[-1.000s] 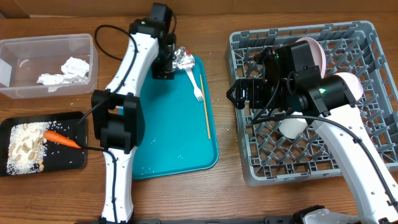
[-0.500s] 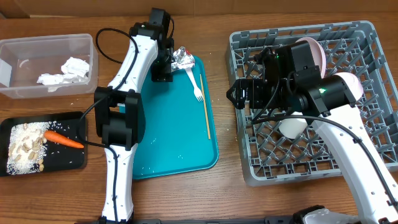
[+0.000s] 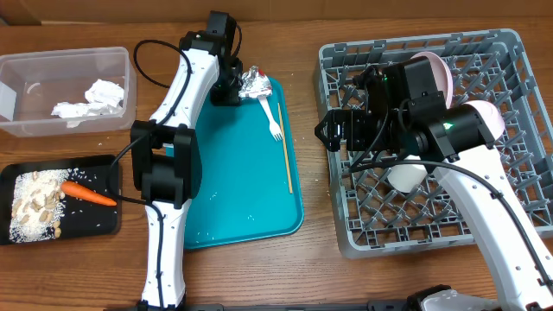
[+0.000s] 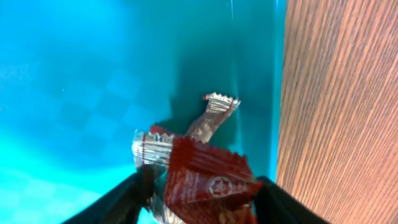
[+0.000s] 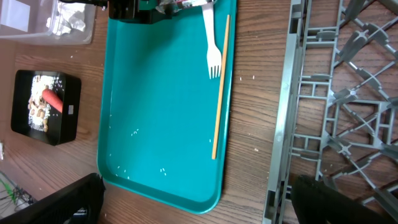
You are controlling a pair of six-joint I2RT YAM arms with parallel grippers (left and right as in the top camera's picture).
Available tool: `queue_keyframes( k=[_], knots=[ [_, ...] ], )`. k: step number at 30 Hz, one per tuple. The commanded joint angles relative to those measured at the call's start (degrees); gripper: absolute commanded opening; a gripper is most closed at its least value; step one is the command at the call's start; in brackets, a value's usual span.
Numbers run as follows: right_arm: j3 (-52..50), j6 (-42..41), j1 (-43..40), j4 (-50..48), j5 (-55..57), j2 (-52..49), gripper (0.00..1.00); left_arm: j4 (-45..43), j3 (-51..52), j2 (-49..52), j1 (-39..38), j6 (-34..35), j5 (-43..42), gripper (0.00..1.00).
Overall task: Sort waste into correct bins and load items into the dishwasher rack
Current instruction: 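Carry the foil wrapper left and drop it into the clear bin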
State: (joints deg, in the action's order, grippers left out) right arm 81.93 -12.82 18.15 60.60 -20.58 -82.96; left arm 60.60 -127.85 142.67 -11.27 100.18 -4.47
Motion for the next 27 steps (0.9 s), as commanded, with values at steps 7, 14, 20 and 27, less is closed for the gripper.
queue_keyframes(
  k=[7, 14, 20, 27],
  knots=[
    [-0.2, 0.5, 0.2, -0.3, 0.2, -0.1, 1.00, 0.2, -0.1, 1.4, -0.5, -0.3, -1.5, 0.09],
    [-0.2, 0.5, 0.2, -0.3, 0.2, -0.1, 1.00, -0.1, -0.2, 1.2, 0.0, -2.0, -7.2, 0.04],
    [-0.2, 0.5, 0.2, -0.3, 0.2, -0.1, 1.00, -0.8, -0.3, -0.4, 1.8, -4.2, -13.9, 0.04],
    [-0.2, 0.5, 0.2, -0.3, 0.2, -0.1, 1.00, 0.7, -0.3, -9.7, 5.6, -4.9, -12.9, 0.04]
  ],
)
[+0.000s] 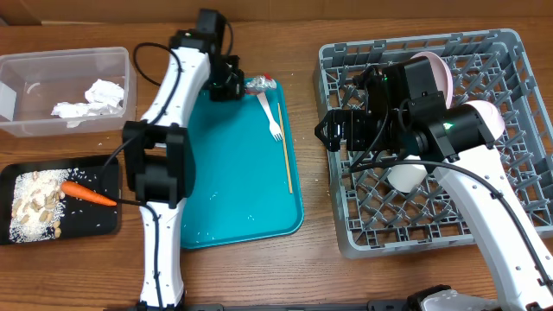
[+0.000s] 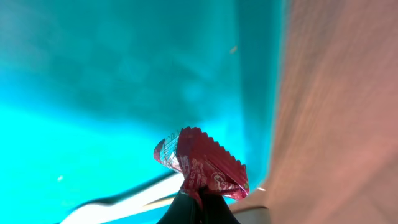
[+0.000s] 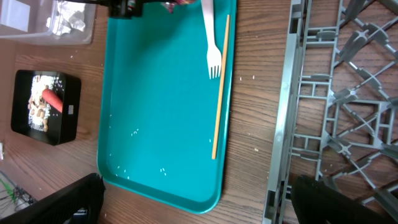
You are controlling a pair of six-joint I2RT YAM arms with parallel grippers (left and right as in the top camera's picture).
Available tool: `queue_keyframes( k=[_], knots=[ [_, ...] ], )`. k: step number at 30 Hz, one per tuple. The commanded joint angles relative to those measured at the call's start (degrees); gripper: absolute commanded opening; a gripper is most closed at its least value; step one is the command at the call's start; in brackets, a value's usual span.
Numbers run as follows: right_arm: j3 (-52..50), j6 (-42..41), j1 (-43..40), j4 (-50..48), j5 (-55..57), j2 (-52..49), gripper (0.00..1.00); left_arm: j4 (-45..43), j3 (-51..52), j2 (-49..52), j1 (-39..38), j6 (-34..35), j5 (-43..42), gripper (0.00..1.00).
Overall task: Sort waste into correct bins and load items into the dishwasher rack
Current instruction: 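Carry the foil wrapper left and drop it into the clear bin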
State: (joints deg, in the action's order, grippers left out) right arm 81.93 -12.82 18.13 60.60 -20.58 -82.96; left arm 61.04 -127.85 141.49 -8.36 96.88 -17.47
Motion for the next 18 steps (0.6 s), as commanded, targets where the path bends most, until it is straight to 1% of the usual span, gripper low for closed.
queue_keyframes(
  k=[1, 7, 9, 11, 15, 16, 18],
  knots=[
    [-0.2, 0.5, 0.2, -0.3, 0.2, -0.1, 1.00, 0.2, -0.3, -10.5, 3.4, -1.9, 1.1, 0.04],
    [-0.2, 0.5, 0.2, -0.3, 0.2, -0.1, 1.00, 0.5, -0.3, -21.0, 7.5, -5.8, 7.6, 0.04],
    [-0.2, 0.5, 0.2, -0.3, 0.2, -0.1, 1.00, 1.6, -0.3, -23.5, 9.2, -6.3, 9.8, 0.04],
    [-0.2, 0.5, 0.2, -0.3, 0.2, -0.1, 1.00, 3.7, -0.3, -25.6, 11.3, -6.3, 14.0, 0.04],
    [-0.2, 0.5, 0.2, -0.3, 0.2, -0.1, 1.00, 9.9, -0.3, -26.6, 16.1, -6.3, 23.6, 0.04],
    [-0.2, 0.5, 0.2, -0.3, 0.2, -0.1, 1.00, 12.4, -0.3, -26.1, 18.6, -7.1, 24.9, 0.04],
    [-0.2, 0.5, 0.2, -0.3, 0.2, -0.1, 1.00, 12.9, -0.3, -25.2, 21.1, -10.6, 25.0, 0.04]
  ],
)
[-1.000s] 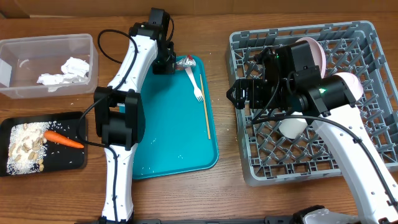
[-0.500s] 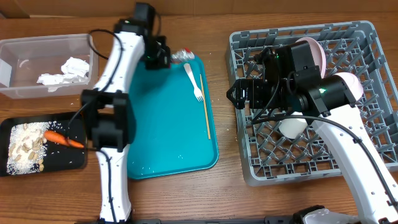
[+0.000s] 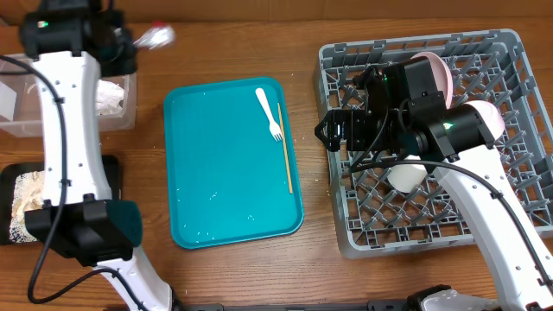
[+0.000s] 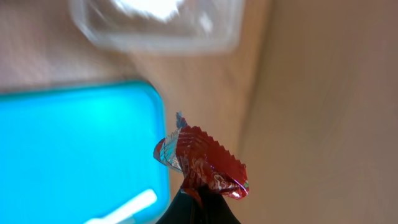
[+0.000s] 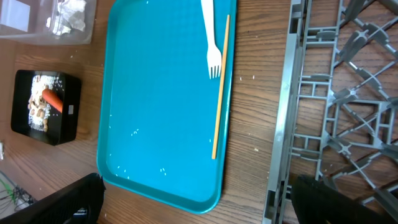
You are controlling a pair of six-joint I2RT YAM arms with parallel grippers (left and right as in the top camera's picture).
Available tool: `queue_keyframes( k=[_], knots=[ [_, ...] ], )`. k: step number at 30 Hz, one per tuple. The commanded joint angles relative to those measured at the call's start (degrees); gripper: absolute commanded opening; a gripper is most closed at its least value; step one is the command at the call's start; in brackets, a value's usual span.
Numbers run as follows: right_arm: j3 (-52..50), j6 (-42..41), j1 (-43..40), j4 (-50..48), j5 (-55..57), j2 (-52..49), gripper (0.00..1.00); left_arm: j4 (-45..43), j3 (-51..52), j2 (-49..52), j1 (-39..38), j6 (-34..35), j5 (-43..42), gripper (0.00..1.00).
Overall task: Sort waste into correct bins and load items into the dishwasher rack
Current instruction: 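Carry the foil wrapper left and drop it into the clear bin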
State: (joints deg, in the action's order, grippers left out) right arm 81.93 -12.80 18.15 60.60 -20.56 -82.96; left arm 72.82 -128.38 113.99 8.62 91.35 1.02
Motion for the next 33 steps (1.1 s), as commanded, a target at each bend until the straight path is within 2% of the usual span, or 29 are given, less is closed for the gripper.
queue_keyframes(
  k=[1, 9, 17, 19, 20, 21, 22, 23, 28, 33],
  knots=[
    [-0.2, 0.5, 0.2, -0.3, 0.2, -0.1, 1.00, 1.1, 0.3, 2.8, 5.3, -6.4, 6.5, 0.04],
    [-0.2, 0.5, 0.2, -0.3, 0.2, -0.1, 1.00, -1.1, 0.3, 9.0, 12.5, -12.1, 6.5, 0.04],
    [-0.2, 0.5, 0.2, -0.3, 0.2, -0.1, 1.00, -4.3, 0.3, 15.1, 17.8, -12.7, 8.0, 0.04],
    [-0.2, 0.5, 0.2, -0.3, 0.2, -0.1, 1.00, -4.6, 0.3, 15.3, 18.7, -12.7, 8.1, 0.21],
    [-0.2, 0.5, 0.2, -0.3, 0.2, -0.1, 1.00, -4.8, 0.3, 15.3, 19.1, -12.7, 8.0, 0.34],
    [-0.2, 0.5, 0.2, -0.3, 0.2, -0.1, 1.00, -5.2, 0.3, 15.3, 19.8, -12.8, 7.7, 0.52],
    [-0.2, 0.5, 0.2, -0.3, 0.2, -0.1, 1.00, -5.2, 0.3, 15.3, 20.2, -13.0, 6.6, 0.61],
    [-0.2, 0.5, 0.2, -0.3, 0.2, -0.1, 1.00, -5.2, 0.3, 15.3, 20.6, -13.2, 5.0, 0.64],
    [-0.2, 0.5, 0.2, -0.3, 0.2, -0.1, 1.00, -5.2, 0.3, 15.2, 22.1, -14.3, -5.1, 0.62],
    [-0.2, 0.5, 0.2, -0.3, 0.2, -0.1, 1.00, -4.9, 0.2, 14.5, 22.2, -15.3, -12.9, 0.51]
  ],
)
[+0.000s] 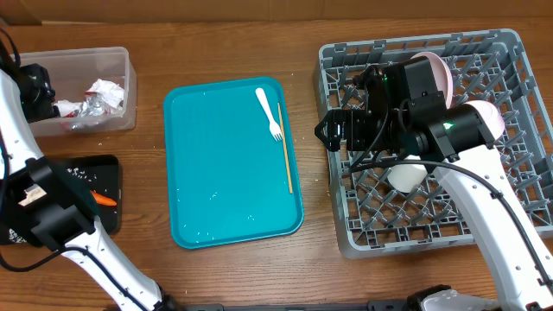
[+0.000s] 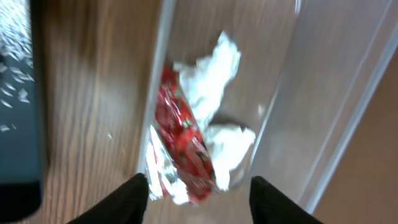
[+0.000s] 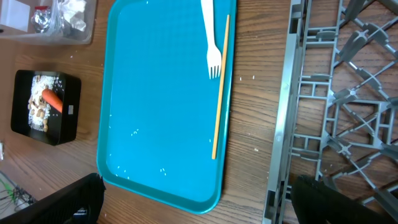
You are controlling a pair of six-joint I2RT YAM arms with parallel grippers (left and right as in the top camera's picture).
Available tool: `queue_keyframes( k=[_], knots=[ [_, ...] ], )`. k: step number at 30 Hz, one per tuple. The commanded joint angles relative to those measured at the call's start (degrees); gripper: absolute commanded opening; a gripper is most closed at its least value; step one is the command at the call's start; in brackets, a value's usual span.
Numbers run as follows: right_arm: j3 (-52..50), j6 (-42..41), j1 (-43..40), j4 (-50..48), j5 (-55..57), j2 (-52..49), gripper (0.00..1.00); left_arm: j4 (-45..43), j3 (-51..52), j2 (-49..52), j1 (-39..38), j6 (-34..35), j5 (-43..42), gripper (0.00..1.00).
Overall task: Sort waste into correct bins and load items into the dishwasher rack
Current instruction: 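Carry the foil wrapper left and drop it into the clear bin, then withdraw the left gripper from the bin and park it at left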
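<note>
The red and silver foil wrapper (image 2: 183, 149) lies inside the clear plastic bin (image 1: 82, 59) among crumpled white paper (image 2: 217, 68). My left gripper (image 2: 199, 199) is open just above the wrapper, with nothing between its fingers; in the overhead view it is at the bin's left end (image 1: 54, 107). A white plastic fork (image 1: 269, 113) and a wooden chopstick (image 1: 285, 149) lie on the teal tray (image 1: 225, 173). My right gripper (image 3: 199, 199) hangs open and empty at the left edge of the grey dishwasher rack (image 1: 449, 225).
The rack holds a pink bowl (image 1: 437, 69), a second pink dish (image 1: 489, 117) and a white cup (image 1: 406, 177). A black tray (image 1: 99, 186) with rice and a carrot (image 3: 53, 99) sits at the front left. Rice grains dot the teal tray.
My left gripper was shut on the wrapper in the air by the bin's right end. Now it is open over the bin and the wrapper lies inside. The right arm has not moved.
My left gripper first stood open around the wrapper at the tray's far right corner. Then it was shut on it, lifted off the tray. After that it held the wrapper near the bin, and now the wrapper rests in the bin, let go.
</note>
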State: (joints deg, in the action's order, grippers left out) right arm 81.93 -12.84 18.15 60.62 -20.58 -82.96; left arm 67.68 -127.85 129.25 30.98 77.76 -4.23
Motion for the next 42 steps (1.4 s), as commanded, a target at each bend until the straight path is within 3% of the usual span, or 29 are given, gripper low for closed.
queue_keyframes(
  k=[1, 7, 15, 17, 18, 19, 26, 30, 33, 37, 38, 39, 42],
  knots=[
    [-0.2, 0.5, 0.2, -0.4, 0.2, -0.1, 1.00, 0.5, -0.3, -1.2, -0.2, -2.0, -8.6, 0.51],
    [-0.2, 0.5, 0.2, -0.4, 0.2, -0.1, 1.00, 1.1, -0.3, -7.3, -0.2, -4.5, -17.7, 0.55],
    [-0.2, 0.5, 0.2, -0.4, 0.2, -0.1, 1.00, 5.0, -0.3, -21.2, -0.3, -4.5, -11.6, 0.62],
    [-0.2, 0.5, 0.2, -0.4, 0.2, -0.1, 1.00, 7.8, -0.3, -24.9, -0.3, -4.1, -8.3, 0.69],
    [-0.2, 0.5, 0.2, -0.4, 0.2, -0.1, 1.00, 10.8, -0.3, -27.7, -0.2, -4.0, -7.5, 0.91],
    [-0.2, 0.5, 0.2, -0.4, 0.2, -0.1, 1.00, 12.6, -0.3, -29.1, -0.3, -3.8, -7.5, 1.00],
    [-0.2, 0.5, 0.2, -0.4, 0.2, -0.1, 1.00, 28.1, -0.3, -33.7, -0.3, -4.5, -11.1, 1.00],
    [-0.2, 0.5, 0.2, -0.4, 0.2, -0.1, 1.00, 29.1, 0.4, -34.0, -1.5, -20.9, -18.5, 1.00],
    [-0.2, 0.5, 0.2, -0.4, 0.2, -0.1, 1.00, 29.1, 0.5, -34.0, -3.1, -42.7, -19.0, 1.00],
    [-0.2, 0.5, 0.2, -0.4, 0.2, -0.1, 1.00, 29.1, 0.6, -34.0, -4.4, -51.8, -19.8, 1.00],
    [-0.2, 0.5, 0.2, -0.3, 0.2, -0.1, 1.00, 29.1, 0.7, -34.0, -4.8, -55.7, -20.3, 1.00],
    [-0.2, 0.5, 0.2, -0.3, 0.2, -0.1, 1.00, 29.1, 1.3, -34.4, -5.8, -66.0, -24.7, 1.00],
    [-0.2, 0.5, 0.2, -0.4, 0.2, -0.1, 1.00, 29.1, 3.4, -35.6, -7.8, -70.0, -28.8, 1.00]
  ],
)
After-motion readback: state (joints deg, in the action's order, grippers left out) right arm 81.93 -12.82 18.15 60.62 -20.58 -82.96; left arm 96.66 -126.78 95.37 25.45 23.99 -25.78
